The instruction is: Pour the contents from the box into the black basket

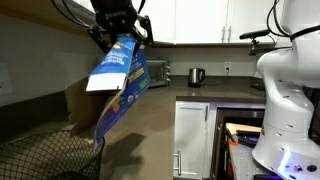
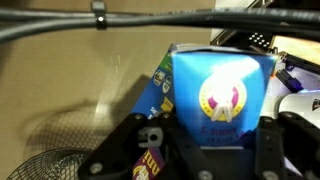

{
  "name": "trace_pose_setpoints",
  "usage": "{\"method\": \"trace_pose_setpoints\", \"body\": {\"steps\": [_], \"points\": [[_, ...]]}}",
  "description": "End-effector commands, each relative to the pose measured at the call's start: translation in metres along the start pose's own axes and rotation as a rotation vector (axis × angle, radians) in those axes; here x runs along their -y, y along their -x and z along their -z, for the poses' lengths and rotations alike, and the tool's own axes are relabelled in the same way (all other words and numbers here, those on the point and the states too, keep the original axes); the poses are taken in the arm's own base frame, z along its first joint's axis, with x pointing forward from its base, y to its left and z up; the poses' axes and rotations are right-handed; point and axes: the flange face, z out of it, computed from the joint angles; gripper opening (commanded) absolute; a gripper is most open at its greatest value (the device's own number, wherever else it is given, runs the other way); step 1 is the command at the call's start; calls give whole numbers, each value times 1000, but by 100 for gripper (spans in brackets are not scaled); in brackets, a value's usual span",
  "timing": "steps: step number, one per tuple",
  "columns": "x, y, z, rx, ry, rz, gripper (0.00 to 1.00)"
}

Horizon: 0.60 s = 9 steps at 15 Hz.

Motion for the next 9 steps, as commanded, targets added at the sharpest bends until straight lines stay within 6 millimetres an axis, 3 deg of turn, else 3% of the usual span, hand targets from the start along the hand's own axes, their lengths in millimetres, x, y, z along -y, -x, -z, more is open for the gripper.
{"method": "trace_pose_setpoints", "body": {"steps": [1, 9], "points": [[-7, -11, 13, 42, -1, -7, 18], [-21, -12, -12, 156, -41, -66, 14]]}}
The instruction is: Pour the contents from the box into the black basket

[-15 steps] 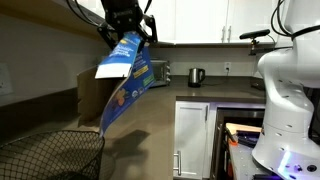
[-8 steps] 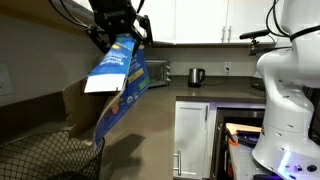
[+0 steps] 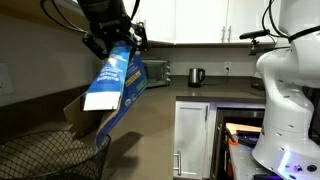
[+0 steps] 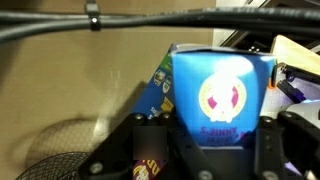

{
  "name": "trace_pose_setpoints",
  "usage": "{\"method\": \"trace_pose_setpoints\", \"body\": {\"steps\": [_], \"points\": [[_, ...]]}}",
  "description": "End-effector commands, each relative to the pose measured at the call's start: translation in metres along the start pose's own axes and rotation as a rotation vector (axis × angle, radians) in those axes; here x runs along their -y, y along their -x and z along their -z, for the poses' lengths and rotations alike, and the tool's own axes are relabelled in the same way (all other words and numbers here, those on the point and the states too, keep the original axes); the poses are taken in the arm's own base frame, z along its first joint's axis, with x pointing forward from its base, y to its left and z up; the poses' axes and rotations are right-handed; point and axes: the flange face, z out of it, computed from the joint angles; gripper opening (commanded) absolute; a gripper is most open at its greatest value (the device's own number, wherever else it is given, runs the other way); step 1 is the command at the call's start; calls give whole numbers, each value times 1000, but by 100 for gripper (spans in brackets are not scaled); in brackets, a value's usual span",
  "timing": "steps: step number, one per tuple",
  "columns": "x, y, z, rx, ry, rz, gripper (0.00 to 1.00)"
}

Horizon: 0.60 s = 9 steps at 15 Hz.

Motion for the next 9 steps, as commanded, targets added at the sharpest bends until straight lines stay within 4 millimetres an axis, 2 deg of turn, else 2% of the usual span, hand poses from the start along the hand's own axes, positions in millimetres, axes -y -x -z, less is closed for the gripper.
{"method": "trace_pose_setpoints", "body": {"steps": [1, 9], "points": [[-7, 6, -5, 71, -32, -59, 14], [-3, 5, -2, 77, -55, -90, 13]]}}
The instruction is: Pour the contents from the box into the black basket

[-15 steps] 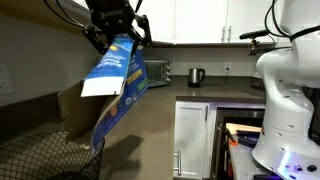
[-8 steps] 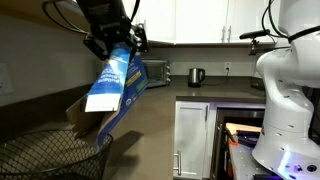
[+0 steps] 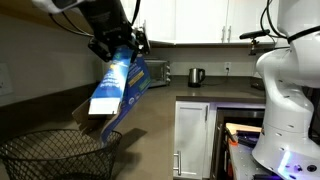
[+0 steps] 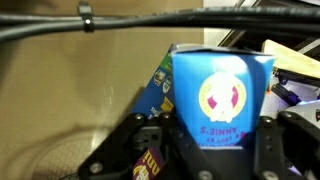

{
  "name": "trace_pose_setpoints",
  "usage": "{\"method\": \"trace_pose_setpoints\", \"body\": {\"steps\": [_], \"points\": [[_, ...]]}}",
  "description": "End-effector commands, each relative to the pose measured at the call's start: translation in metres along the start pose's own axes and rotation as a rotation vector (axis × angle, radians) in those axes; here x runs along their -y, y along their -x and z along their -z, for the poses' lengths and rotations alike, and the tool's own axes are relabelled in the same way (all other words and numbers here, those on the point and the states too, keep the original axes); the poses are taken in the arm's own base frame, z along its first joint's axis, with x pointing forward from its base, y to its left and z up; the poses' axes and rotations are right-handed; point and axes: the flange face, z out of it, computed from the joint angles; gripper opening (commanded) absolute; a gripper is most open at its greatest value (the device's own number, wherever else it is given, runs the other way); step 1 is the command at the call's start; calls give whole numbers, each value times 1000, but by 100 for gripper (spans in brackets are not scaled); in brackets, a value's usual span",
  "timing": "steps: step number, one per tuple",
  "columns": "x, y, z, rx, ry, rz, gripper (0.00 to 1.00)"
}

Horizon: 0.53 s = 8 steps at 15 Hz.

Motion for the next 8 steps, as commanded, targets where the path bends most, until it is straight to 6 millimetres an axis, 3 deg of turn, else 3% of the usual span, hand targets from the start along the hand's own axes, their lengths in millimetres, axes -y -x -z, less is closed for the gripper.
{"method": "trace_pose_setpoints", "body": {"steps": [1, 8], "points": [[4, 2, 13, 20, -2, -29, 13], [13, -5, 30, -5, 31, 5, 11]]}}
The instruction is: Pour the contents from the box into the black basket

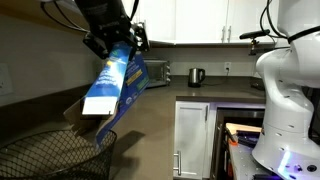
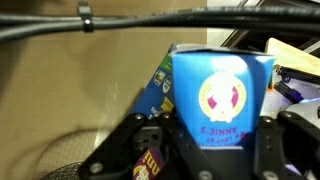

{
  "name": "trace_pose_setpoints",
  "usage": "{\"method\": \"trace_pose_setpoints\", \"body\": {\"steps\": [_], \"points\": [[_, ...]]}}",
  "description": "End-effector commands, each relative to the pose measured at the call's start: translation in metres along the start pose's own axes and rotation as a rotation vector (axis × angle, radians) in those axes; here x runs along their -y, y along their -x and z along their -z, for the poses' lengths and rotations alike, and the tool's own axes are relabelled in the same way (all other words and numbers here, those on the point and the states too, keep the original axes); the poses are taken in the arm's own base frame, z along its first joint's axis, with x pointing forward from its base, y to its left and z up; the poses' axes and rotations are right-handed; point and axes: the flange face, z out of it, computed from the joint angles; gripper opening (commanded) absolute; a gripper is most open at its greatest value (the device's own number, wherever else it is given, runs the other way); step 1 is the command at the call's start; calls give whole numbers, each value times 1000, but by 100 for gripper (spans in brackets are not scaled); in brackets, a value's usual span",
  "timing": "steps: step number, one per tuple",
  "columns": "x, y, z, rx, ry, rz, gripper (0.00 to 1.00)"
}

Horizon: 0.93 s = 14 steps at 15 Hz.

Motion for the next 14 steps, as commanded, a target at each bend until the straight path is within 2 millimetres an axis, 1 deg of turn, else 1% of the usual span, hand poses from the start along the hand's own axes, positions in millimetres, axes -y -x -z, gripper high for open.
{"method": "trace_pose_setpoints", "body": {"steps": [1, 5, 10, 12, 14], "points": [[9, 1, 17, -11, 8, 8, 10], [12, -7, 24, -21, 21, 34, 8], [11, -22, 28, -36, 24, 81, 6], [8, -29, 24, -42, 15, 101, 7], [4, -31, 19, -30, 9, 95, 6]]}}
